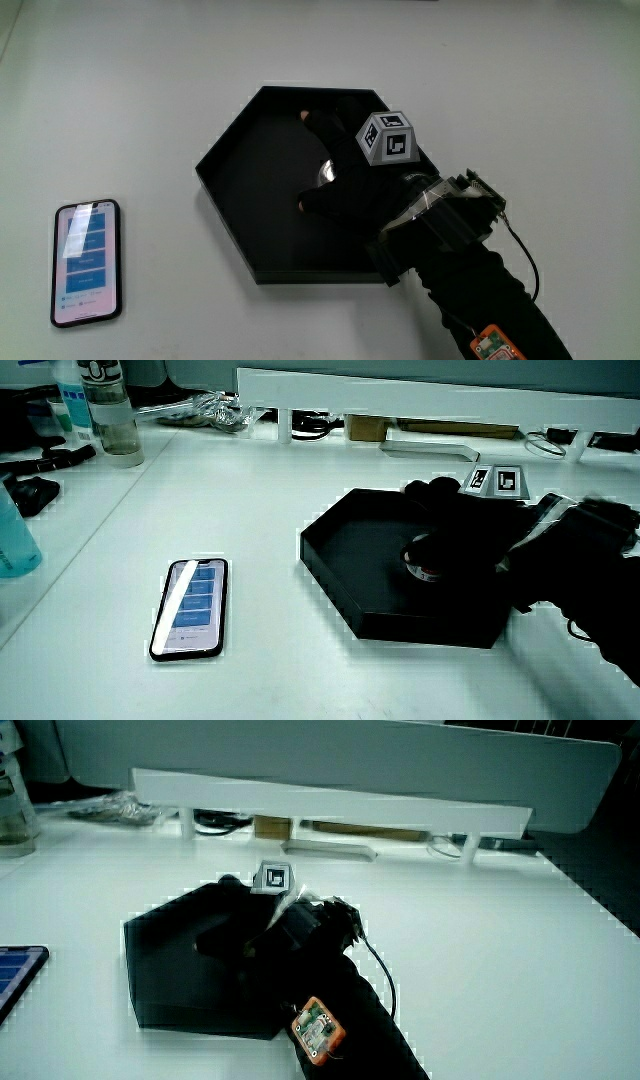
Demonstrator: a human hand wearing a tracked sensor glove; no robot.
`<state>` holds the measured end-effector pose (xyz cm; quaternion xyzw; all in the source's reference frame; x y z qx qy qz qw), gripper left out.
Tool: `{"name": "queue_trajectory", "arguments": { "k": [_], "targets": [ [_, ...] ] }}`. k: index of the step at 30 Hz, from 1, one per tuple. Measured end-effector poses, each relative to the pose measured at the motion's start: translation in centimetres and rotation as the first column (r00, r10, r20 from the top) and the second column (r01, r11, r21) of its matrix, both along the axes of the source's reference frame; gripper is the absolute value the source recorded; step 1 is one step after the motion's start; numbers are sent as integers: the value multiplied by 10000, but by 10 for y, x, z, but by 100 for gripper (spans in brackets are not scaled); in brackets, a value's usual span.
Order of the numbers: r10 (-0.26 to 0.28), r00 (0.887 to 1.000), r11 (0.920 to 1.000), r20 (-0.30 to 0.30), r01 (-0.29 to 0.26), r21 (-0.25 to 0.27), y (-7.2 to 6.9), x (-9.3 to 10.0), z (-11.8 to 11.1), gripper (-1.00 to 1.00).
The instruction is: Pick paper clip from plate
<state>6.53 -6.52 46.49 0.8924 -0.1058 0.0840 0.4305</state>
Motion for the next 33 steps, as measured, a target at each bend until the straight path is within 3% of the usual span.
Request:
{"name": "queue_trajectory", "arguments": {
  "k": [3, 5, 7, 9, 10, 11, 12, 15, 16, 18, 19, 27, 30, 32, 33],
  "targets": [
    [-537, 9961, 9949, -699, 474, -890, 1, -4, 13, 20],
    [-802, 9913, 9914, -1046, 684, -1114, 1, -5, 19, 33],
    [-912, 9915, 9864, -927, 772, -1453, 0, -5, 23, 47],
    [-427, 9973, 9934, -589, 361, -1087, -1, -2, 26, 60],
    [-427, 9984, 9932, -358, 385, -1102, 0, -2, 26, 67],
    [-236, 9997, 9957, -115, 225, -903, 0, 1, 28, 73],
    [79, 9999, 9947, 103, -68, -1030, -1, 3, 28, 80],
    [210, 9997, 9968, -153, -221, -767, -6, 4, 28, 100],
    [174, 9998, 9962, 107, -164, -854, -6, 3, 25, 100],
    [201, 9998, 9974, 70, -196, -700, -4, 2, 26, 100],
    [123, 9998, 9962, 155, -109, -866, -4, 1, 27, 100],
    [206, 9996, 9995, 177, -202, -225, -12, 6, 14, 100],
    [22, 9998, 9990, 212, -31, 438, -17, 10, 0, 100],
    [108, 9985, 9976, 538, -145, 678, -22, 17, -11, 100],
    [134, 9982, 9987, 589, -162, 484, -24, 22, -12, 100]
  ]
}}
